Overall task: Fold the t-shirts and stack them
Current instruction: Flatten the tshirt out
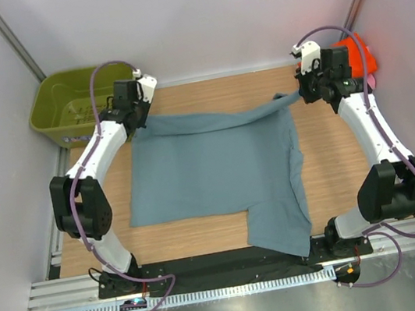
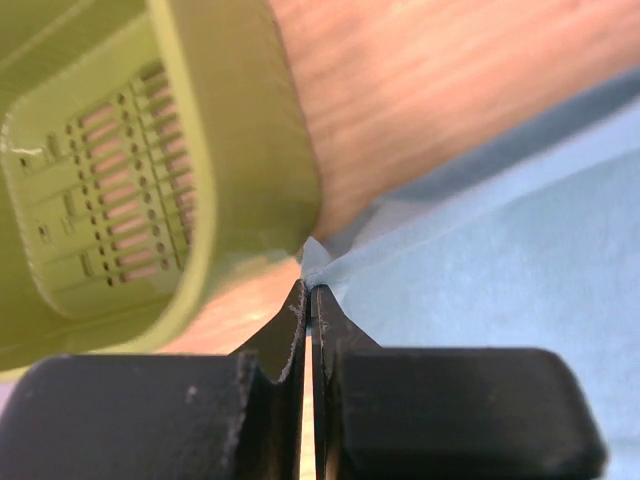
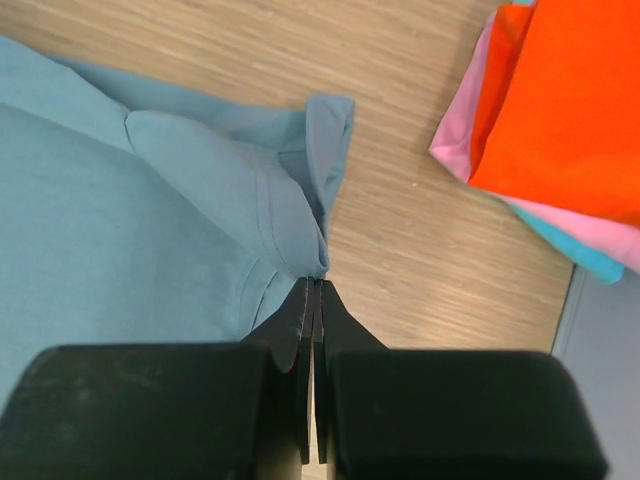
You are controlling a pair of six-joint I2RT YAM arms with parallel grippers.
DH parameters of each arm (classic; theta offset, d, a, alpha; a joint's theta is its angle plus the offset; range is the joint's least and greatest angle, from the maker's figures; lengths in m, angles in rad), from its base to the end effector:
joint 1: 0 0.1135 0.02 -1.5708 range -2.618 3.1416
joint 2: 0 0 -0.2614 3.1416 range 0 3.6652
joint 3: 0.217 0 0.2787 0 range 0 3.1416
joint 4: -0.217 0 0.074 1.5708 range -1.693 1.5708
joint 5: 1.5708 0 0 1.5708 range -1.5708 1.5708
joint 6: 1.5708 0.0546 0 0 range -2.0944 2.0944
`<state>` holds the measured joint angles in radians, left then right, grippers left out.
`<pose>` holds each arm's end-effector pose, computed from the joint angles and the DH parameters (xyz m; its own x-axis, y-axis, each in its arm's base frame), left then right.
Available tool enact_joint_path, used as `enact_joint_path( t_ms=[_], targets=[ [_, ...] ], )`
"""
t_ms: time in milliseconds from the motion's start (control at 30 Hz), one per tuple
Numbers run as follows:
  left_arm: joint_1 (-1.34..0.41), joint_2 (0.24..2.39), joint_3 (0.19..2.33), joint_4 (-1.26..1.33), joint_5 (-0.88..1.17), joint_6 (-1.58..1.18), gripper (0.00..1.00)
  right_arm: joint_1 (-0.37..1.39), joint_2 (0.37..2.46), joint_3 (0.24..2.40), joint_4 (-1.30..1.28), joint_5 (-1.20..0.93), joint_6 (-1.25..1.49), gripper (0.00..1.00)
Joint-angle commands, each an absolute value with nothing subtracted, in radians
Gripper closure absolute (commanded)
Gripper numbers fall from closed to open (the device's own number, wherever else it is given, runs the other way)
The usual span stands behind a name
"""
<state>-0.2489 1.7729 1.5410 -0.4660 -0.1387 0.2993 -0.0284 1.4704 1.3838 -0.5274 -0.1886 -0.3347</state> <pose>0.4373 -0.1034 0.2831 -0.5534 0.4420 -0.7059 0.3187 0.8955 0.3108 0.3746 -0.0004 0.3363 -0.5028 -0.3085 -0.8075 -0.3075 0.9369 -0.1665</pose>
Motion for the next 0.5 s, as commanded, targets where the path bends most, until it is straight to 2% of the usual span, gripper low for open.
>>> enact_joint_path(
  t_ms=[0, 467],
  targets=[
    [-0.253, 1.712, 1.479, -0.462, -0.149, 0.325, 1.0, -0.032, 1.411, 1.359, -0.505, -0.201, -0.319, 0.99],
    [-0.236, 1.632, 1.267, -0.405, -0.204, 0.391, 1.0, -0.038, 1.39, 1.286, -0.523, -0.198, -0.333, 0.99]
  ],
)
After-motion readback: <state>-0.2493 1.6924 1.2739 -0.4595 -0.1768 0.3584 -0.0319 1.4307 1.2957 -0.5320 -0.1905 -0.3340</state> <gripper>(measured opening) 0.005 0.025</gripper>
